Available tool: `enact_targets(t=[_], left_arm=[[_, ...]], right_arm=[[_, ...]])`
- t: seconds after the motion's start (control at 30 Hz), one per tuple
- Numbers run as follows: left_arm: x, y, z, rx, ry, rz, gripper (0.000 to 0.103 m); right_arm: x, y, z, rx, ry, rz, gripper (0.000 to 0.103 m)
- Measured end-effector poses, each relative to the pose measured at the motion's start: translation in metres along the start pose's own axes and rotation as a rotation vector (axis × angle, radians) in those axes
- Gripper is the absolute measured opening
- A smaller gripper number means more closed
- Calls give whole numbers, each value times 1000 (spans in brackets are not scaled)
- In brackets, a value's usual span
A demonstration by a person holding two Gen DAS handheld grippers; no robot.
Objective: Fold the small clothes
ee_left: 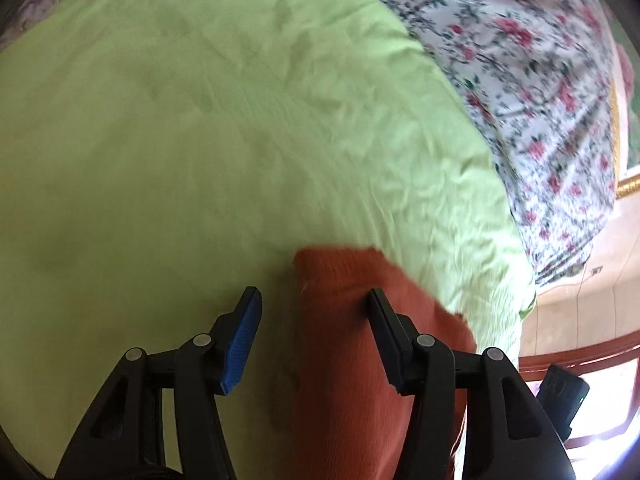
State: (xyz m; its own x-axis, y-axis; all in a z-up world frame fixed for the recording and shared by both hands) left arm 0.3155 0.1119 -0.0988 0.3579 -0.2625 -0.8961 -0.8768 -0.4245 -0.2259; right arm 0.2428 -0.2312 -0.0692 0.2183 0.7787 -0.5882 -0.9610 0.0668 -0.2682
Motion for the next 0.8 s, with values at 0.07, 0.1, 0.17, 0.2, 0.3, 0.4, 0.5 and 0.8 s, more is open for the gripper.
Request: enact_targets(t=[0.07,0.1,0.17,0.2,0.3,0.4,0.5,0.8], left_arm=[[7,-6,-2,4,-11,7,53],[12,-8,-5,7,-20,14,44],[16,-13,-8,19,-12,5,15],[16,-14,-11,26,-26,-12,10],[5,-18,-26,78,-45,-91,5],[-15,-21,-42,137,-75,-185,4],[-14,-20,-50,177,-132,-202,5],[-44,23,-24,174,-194,-176,41]], right_arm=[[10,-2,-4,13,-1,23,46],[13,-2,-6,22,3,29,46],[14,0,-13,43,-4,33,46],[15,0,-14,53,-8,43,43],[18,-1,-16,57,-20,46,11],[10,-8,-7,18,-29,0,10],[3,-13,-7,7,9,-36,10],[-5,-2,-13,57,24,-22,16]])
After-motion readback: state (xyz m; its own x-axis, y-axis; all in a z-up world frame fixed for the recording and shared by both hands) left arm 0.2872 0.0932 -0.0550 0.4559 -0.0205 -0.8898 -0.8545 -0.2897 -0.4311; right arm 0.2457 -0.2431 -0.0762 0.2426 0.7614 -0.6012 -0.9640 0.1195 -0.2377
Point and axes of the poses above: each gripper's, at about its wrist camera, not at the fingertips, and x roughly the way its jaws point, z to its left, y to its underside, the point moved 2 cm from there along x, roughly the way its jaws point, and after that the axes turned 15 degrees about -y, right-handed, at the moved point
